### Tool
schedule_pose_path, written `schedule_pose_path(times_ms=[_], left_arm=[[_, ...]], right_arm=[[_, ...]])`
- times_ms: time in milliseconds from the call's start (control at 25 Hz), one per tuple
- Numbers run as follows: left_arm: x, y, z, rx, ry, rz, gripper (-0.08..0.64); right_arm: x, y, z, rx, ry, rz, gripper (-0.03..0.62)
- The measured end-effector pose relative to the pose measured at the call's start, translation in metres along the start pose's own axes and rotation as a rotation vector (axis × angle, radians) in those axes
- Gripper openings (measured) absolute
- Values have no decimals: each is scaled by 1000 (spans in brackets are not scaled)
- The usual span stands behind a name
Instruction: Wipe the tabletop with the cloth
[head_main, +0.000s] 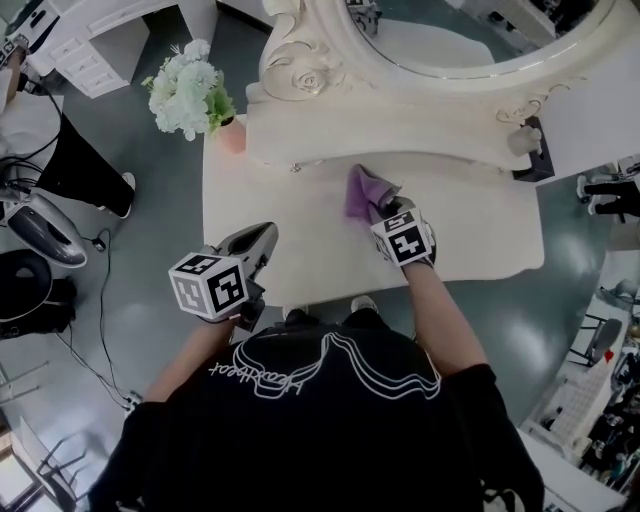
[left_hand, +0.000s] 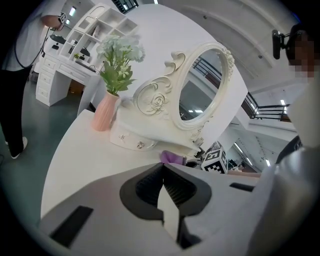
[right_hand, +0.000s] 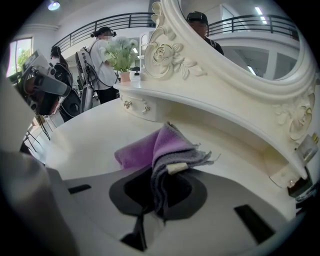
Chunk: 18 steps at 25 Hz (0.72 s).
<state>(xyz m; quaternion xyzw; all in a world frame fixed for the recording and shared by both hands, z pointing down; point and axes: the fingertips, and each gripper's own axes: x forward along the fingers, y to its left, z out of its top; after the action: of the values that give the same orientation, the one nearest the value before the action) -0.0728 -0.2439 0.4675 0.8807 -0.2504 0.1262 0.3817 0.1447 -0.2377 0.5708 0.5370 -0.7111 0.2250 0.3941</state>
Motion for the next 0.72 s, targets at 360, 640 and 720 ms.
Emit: schedule_pose_path(times_ms=[360, 640, 720], left_arm=[[27, -33, 5, 8, -15, 23, 5], [45, -52, 7, 13, -29, 33, 5], [50, -58, 8, 16, -31, 31, 4]], right_arm=[[-9, -33, -18, -7, -4, 33, 49], [-17, -57, -33, -12, 2, 38, 49], [-19, -63, -38, -9, 5, 38, 49]])
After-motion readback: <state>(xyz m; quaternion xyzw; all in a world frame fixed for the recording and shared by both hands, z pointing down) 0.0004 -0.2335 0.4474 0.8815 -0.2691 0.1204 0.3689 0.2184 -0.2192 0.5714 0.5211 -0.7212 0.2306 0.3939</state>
